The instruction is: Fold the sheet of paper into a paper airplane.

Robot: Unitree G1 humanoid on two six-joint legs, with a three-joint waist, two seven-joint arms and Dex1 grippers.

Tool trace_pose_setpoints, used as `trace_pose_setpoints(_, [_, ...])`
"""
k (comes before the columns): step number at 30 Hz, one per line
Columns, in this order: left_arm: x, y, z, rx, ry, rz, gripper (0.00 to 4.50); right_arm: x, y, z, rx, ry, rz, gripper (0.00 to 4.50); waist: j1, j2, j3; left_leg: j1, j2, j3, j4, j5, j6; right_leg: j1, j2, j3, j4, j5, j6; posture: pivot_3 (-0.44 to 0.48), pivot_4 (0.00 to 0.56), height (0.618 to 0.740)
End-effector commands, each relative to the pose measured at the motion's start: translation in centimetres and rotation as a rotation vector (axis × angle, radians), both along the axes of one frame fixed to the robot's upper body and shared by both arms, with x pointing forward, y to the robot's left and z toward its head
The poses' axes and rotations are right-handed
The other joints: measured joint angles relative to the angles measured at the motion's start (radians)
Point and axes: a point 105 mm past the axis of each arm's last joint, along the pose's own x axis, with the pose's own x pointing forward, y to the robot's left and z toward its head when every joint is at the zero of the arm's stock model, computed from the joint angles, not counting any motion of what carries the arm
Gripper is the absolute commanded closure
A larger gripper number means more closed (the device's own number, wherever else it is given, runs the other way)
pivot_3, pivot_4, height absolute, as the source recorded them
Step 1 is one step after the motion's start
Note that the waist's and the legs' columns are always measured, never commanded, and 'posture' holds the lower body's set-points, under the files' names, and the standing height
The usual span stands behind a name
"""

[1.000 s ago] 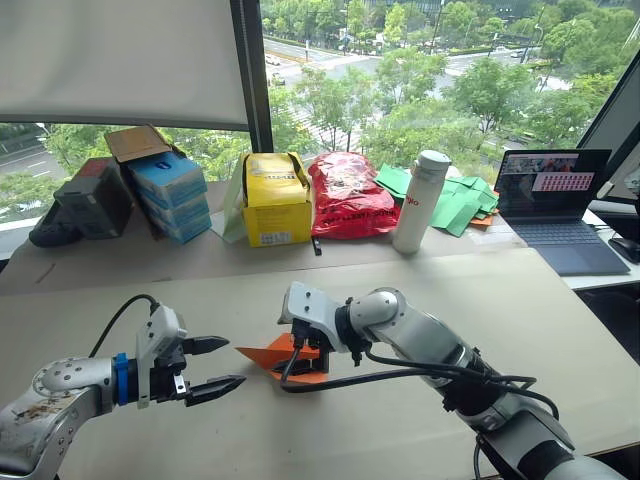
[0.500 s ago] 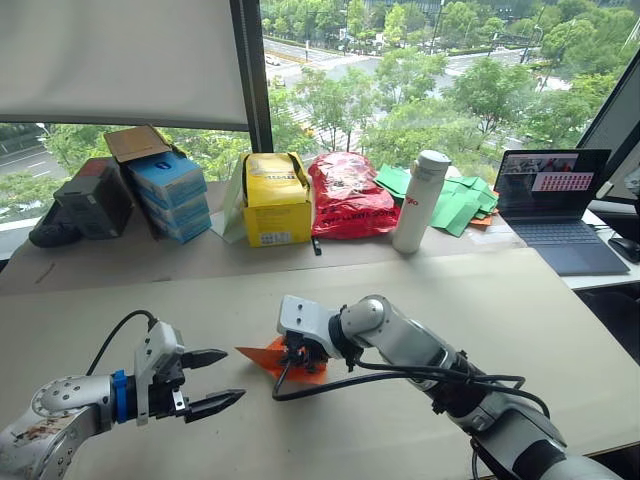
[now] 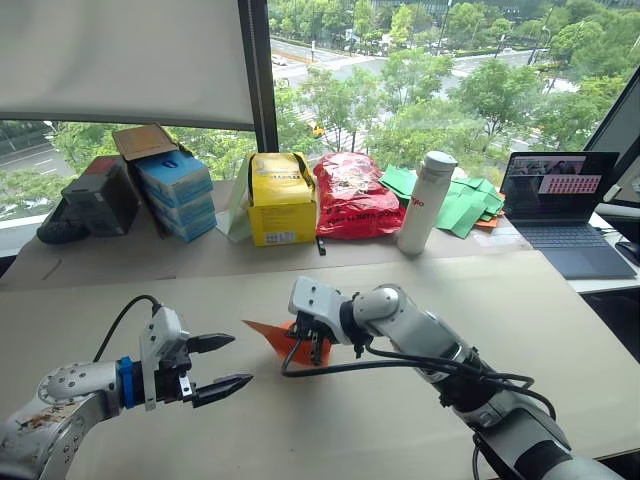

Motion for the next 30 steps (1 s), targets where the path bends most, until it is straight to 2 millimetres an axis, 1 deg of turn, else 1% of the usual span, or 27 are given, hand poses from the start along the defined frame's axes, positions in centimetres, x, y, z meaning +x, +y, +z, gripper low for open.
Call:
trace_pose_setpoints(1, [0.2,-1.5,1.8,-0.028,-0.063,-0.026,0.00,1.8,-2.9,3.2,0.084,-0.052,-0.176,4.45,-0.002,0.000,0.000,0.000,0.000,0.000,0.000,0.000,0.000,0.000,0.000,0.000,0.000,0.000,0.000,0.000,0.150,0.740])
trace_pose_setpoints(2, [0.3,-1.8,2.1,-0.035,-0.073,-0.030,0.00,2.3,-3.9,3.6,0.094,-0.058,-0.233,4.45,-0.004,0.000,0.000,0.000,0.000,0.000,0.000,0.000,0.000,0.000,0.000,0.000,0.000,0.000,0.000,0.000,0.150,0.740])
trace_pose_setpoints(5, [1.0,-3.7,3.5,-0.075,-0.137,-0.046,0.00,4.5,-9.8,4.6,0.126,-0.087,-0.535,4.45,-0.004,0.000,0.000,-0.001,0.000,0.000,-0.001,0.000,-0.001,-0.001,0.000,0.001,0.001,0.000,0.000,0.000,0.150,0.740])
trace_pose_setpoints(6, [1.2,-4.4,3.9,-0.086,-0.154,-0.054,0.00,4.9,-11.6,4.8,0.140,-0.091,-0.628,4.45,-0.001,0.000,0.000,-0.001,0.000,0.000,-0.001,0.001,-0.001,-0.001,0.000,0.001,0.000,0.000,0.000,0.000,0.150,0.740])
trace_pose_setpoints(7, [1.3,-4.8,4.1,-0.091,-0.162,-0.059,0.00,5.1,-12.7,4.8,0.151,-0.092,-0.681,4.45,-0.001,0.000,0.000,-0.001,0.000,0.000,-0.001,0.001,-0.001,-0.001,0.000,0.001,0.000,0.000,0.000,0.000,0.150,0.740])
trace_pose_setpoints(8, [1.4,-5.3,4.3,-0.094,-0.172,-0.065,0.00,5.3,-14.2,4.6,0.146,-0.094,-0.754,4.45,-0.001,0.000,0.000,-0.001,0.000,0.001,-0.001,0.001,-0.001,-0.001,0.000,0.001,0.000,0.000,0.000,0.000,0.150,0.740])
trace_pose_setpoints(10, [1.3,-6.0,4.4,-0.097,-0.176,-0.086,0.00,5.3,-16.3,3.6,0.107,-0.083,-0.855,4.45,-0.003,0.000,0.000,-0.001,0.000,0.001,-0.001,0.001,-0.001,-0.001,0.000,0.001,0.000,0.000,0.000,0.000,0.150,0.740])
trace_pose_setpoints(15, [1.2,-7.4,4.9,-0.092,-0.199,-0.132,0.00,4.1,-19.9,1.1,0.047,-0.034,-1.022,4.45,-0.010,0.000,0.000,-0.001,0.000,0.003,-0.001,0.001,-0.001,-0.002,0.000,0.003,0.001,0.000,0.000,0.000,0.150,0.740])
trace_pose_setpoints(18, [1.2,-7.8,5.0,-0.079,-0.219,-0.149,0.00,3.6,-21.1,-0.2,0.017,-0.024,-1.090,4.45,-0.009,0.000,0.000,-0.001,0.000,0.004,-0.001,0.001,0.000,-0.001,0.000,0.004,0.001,0.000,0.000,0.000,0.150,0.740])
trace_pose_setpoints(20, [1.1,-7.9,4.8,-0.068,-0.216,-0.163,0.00,3.4,-21.5,-0.8,0.009,-0.023,-1.122,4.45,-0.009,0.000,0.000,-0.001,0.000,0.004,-0.001,0.001,0.000,-0.001,0.001,0.004,0.001,0.000,0.000,0.000,0.150,0.740])
trace_pose_setpoints(27, [1.1,-8.0,4.9,-0.063,-0.215,-0.177,0.00,3.4,-21.5,-0.8,0.034,-0.023,-1.141,4.45,-0.008,0.000,0.000,-0.001,0.000,0.004,-0.001,0.001,-0.001,-0.001,0.001,0.004,0.001,0.000,0.000,0.000,0.150,0.740])
trace_pose_setpoints(30, [1.2,-8.1,5.0,-0.060,-0.215,-0.181,0.00,3.7,-21.2,0.1,0.107,-0.024,-1.141,3.62,-0.008,0.000,0.000,-0.001,0.000,0.004,-0.001,0.001,-0.001,-0.001,0.001,0.004,0.001,0.000,0.000,0.000,0.150,0.740])
